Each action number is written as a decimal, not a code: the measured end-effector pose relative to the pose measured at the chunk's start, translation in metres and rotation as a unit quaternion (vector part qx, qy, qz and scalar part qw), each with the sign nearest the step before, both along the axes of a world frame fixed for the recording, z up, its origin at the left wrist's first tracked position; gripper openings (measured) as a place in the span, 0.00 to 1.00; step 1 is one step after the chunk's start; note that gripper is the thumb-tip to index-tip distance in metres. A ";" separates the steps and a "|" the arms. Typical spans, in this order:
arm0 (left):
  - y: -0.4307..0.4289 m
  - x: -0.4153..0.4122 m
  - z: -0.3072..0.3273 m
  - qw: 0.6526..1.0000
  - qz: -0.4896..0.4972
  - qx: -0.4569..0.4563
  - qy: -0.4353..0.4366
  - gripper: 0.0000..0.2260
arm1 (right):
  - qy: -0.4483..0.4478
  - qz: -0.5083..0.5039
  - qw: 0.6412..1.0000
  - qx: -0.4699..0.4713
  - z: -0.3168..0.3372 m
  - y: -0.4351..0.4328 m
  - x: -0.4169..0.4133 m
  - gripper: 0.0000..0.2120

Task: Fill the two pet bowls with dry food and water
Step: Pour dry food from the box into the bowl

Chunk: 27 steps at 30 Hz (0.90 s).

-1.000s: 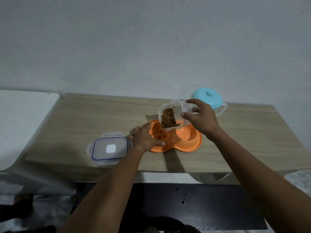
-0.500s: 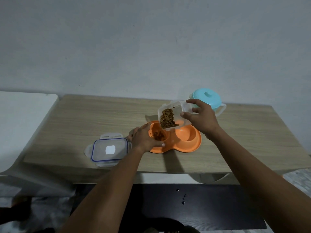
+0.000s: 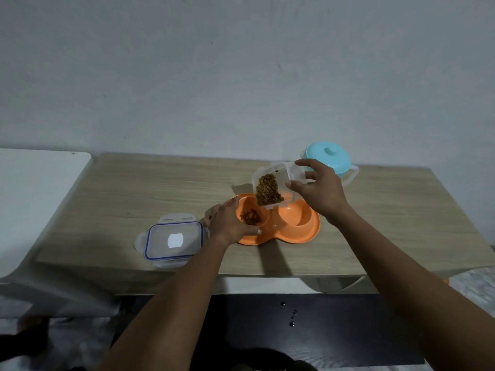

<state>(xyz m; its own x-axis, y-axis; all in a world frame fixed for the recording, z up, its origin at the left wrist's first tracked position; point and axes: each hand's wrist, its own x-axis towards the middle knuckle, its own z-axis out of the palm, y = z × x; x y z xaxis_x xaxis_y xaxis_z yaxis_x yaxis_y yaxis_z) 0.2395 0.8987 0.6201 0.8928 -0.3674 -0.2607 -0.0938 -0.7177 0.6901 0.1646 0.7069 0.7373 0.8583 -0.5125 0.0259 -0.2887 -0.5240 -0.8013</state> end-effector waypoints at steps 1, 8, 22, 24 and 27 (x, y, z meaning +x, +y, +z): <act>0.000 0.000 0.001 1.000 0.000 0.001 -0.002 0.51 | -0.001 -0.003 1.000 0.006 0.001 0.000 0.000 0.27; 0.001 -0.002 0.003 1.000 -0.001 0.003 -0.002 0.51 | 0.003 -0.008 1.000 0.014 -0.002 0.000 -0.001 0.27; 0.000 0.000 0.004 1.000 -0.003 0.016 -0.003 0.51 | -0.001 -0.030 0.997 0.077 -0.008 -0.003 -0.005 0.27; -0.001 -0.001 0.004 1.000 -0.002 0.016 0.008 0.51 | -0.001 -0.072 0.985 0.160 -0.014 -0.011 -0.007 0.27; -0.002 0.000 0.004 1.000 -0.006 0.022 0.014 0.52 | -0.019 -0.120 0.952 0.279 -0.024 -0.022 -0.020 0.22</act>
